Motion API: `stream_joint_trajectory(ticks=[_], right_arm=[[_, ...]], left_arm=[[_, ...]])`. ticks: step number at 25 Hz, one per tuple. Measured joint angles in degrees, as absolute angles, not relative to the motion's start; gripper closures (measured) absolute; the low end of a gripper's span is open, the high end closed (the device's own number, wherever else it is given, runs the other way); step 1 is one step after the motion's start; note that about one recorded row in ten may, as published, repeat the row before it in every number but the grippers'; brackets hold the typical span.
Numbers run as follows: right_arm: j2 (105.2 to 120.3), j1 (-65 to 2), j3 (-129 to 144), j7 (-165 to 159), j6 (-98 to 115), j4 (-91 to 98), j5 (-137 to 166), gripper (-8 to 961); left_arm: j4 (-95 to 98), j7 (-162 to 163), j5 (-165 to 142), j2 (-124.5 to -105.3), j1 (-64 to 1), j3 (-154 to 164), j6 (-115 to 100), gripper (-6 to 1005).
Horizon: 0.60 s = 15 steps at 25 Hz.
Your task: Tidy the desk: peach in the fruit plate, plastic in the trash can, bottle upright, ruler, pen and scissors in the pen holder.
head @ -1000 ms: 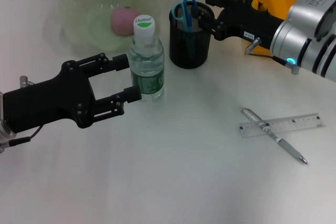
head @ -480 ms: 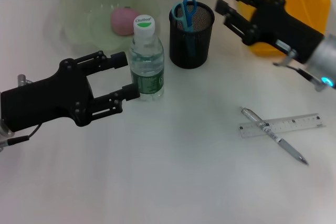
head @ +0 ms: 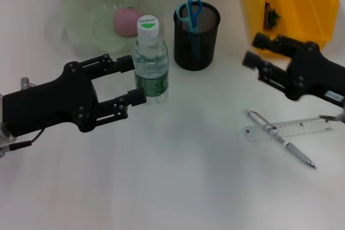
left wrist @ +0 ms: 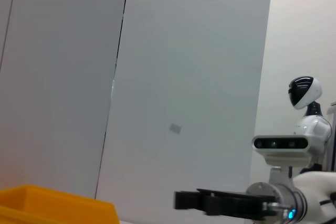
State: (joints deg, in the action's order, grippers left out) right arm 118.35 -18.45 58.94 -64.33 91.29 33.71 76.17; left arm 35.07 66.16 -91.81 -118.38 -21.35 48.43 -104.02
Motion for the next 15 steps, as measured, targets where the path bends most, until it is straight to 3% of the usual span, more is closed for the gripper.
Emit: stream_joint_trajectory(ticks=[8, 15], right_arm=[[118.86, -17.17, 53.13, -90.13, 96.79, 61.04, 99.57, 337], [115.65, -27.79, 51.76, -109.69, 111.66, 74.81, 117.20, 240]], left_arm=[[35.05, 66.18, -92.07, -118.44, -21.10, 48.96, -104.29, 317], [34.98, 66.18, -92.10, -118.49, -20.67, 49.37, -105.45, 316]])
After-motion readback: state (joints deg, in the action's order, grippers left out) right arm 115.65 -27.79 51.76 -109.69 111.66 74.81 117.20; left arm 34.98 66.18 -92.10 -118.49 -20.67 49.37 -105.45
